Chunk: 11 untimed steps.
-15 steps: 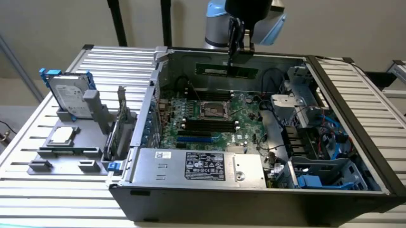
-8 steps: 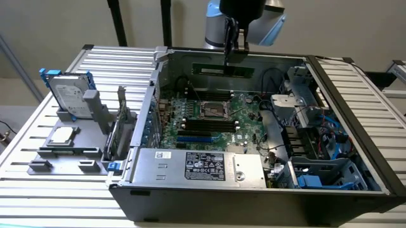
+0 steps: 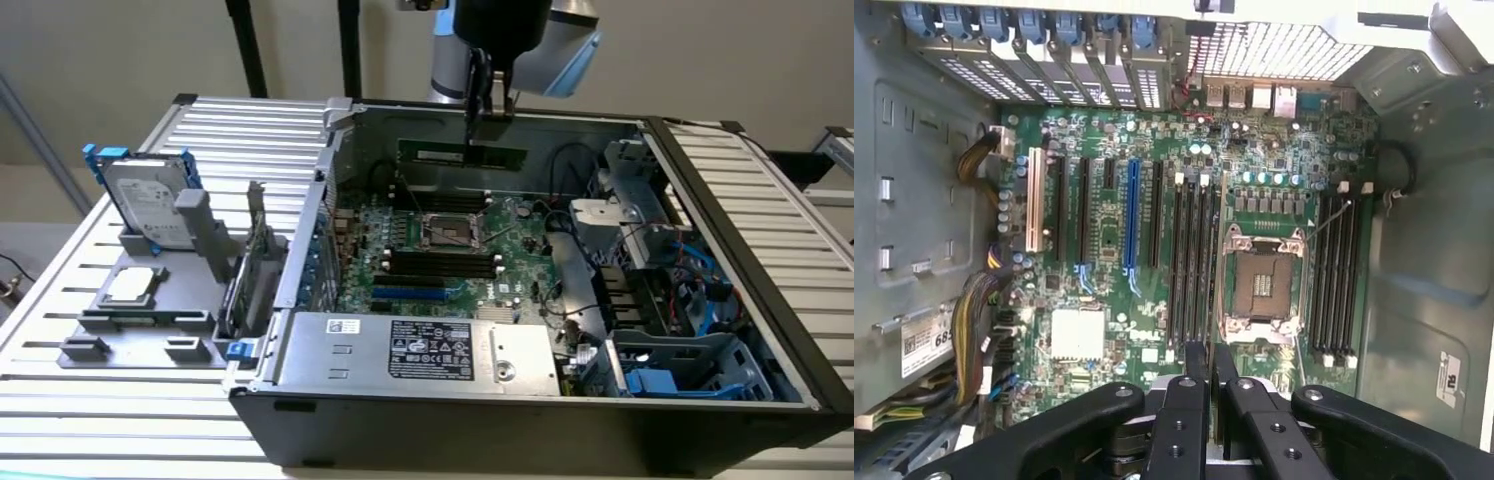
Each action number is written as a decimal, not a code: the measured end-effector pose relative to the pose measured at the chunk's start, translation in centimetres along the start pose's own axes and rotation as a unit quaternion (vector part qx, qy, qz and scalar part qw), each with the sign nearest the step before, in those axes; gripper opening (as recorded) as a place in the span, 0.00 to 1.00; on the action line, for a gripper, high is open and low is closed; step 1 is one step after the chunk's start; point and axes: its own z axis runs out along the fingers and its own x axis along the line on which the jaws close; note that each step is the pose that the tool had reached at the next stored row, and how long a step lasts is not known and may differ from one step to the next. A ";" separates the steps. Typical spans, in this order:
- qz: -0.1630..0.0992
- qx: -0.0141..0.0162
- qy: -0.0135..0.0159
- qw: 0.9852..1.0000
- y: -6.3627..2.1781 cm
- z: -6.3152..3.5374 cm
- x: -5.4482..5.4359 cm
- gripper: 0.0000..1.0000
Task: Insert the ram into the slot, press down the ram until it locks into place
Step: 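Insert the ram into the slot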
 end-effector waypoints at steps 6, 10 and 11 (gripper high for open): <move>0.000 0.000 0.000 1.000 0.00 1.08 0.0 0.14; 0.000 0.000 0.000 1.000 -0.01 1.81 0.0 0.14; 0.000 0.000 0.000 1.000 -0.01 1.99 0.0 0.14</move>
